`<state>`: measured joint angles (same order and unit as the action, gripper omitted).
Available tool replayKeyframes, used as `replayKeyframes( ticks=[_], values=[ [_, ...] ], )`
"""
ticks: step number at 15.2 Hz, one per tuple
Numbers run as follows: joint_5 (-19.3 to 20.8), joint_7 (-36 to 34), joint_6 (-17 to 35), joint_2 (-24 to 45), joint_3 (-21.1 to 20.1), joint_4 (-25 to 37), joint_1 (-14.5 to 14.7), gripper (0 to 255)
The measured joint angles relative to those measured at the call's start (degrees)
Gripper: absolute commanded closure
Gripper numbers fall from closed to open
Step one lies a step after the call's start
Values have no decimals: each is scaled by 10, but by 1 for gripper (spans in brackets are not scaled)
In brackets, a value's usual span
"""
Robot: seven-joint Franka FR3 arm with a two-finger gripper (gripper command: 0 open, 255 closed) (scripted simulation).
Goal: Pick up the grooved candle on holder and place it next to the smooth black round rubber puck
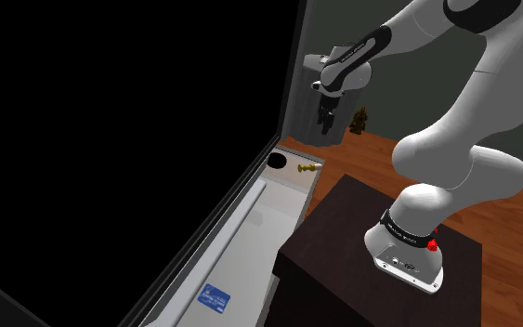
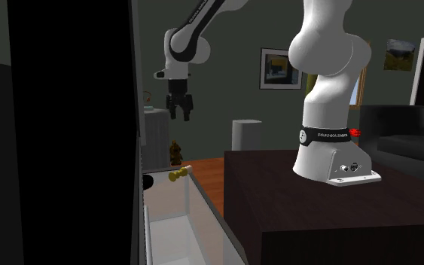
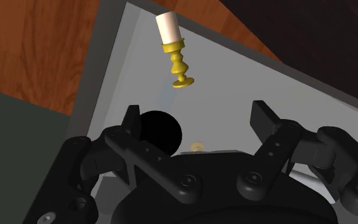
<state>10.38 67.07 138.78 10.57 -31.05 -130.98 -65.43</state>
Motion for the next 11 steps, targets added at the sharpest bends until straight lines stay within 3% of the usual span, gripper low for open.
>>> replayKeyframes(
  ticks=[6,7,11],
  values=[
    [4,-2,5,5,2,-1,0,0],
    [4,-2,5,5,2,-1,0,255],
    [4,-2,5,5,2,-1,0,255]
  ],
)
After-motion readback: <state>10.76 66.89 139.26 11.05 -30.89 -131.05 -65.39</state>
